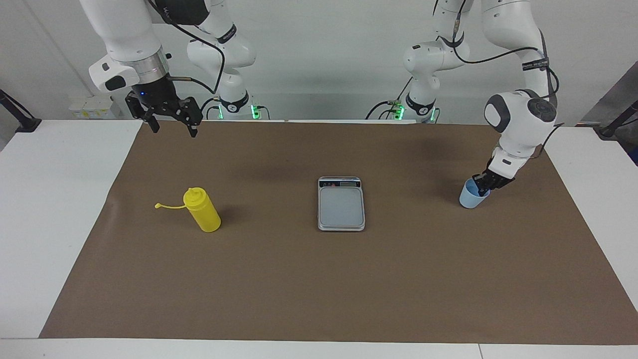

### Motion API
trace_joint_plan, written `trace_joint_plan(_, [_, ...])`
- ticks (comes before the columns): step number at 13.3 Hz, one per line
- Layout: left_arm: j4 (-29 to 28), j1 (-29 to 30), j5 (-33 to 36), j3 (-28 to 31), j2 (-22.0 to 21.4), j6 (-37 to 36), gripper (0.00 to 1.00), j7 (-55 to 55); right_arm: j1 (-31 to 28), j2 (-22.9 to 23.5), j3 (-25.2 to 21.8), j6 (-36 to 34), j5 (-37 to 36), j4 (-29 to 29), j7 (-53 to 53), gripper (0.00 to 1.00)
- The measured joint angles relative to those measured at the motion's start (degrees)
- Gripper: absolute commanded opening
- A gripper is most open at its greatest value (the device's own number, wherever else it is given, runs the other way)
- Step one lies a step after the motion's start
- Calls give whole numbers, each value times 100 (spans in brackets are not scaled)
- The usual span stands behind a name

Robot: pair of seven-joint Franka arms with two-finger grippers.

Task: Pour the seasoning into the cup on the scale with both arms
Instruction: 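Close the left gripper on the light-blue cup, then carry the cup with the left gripper onto the scale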

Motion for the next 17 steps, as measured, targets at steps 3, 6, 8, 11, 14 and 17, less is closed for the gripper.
trace_joint_plan(3, [67,-68,-275,-32,12,1,2,-9,0,0,0,0,0,0,0,100])
trace_joint_plan(6, [196,-351,-403,-47,43,1,0,-374,0,0,0,0,0,0,0,100])
trace_joint_plan(8, [303,-611,-409,-54,80,1,0,-827,0,0,0,0,0,0,0,100])
trace_joint_plan(11, [471,-1185,-415,-64,144,1,0,-2006,0,0,0,0,0,0,0,100])
trace_joint_plan(14, [603,-1748,-415,-73,203,-3,0,-2977,0,0,0,0,0,0,0,100])
trace_joint_plan(17, [757,-2115,-415,-75,218,-248,0,-3620,0,0,0,0,0,0,0,100])
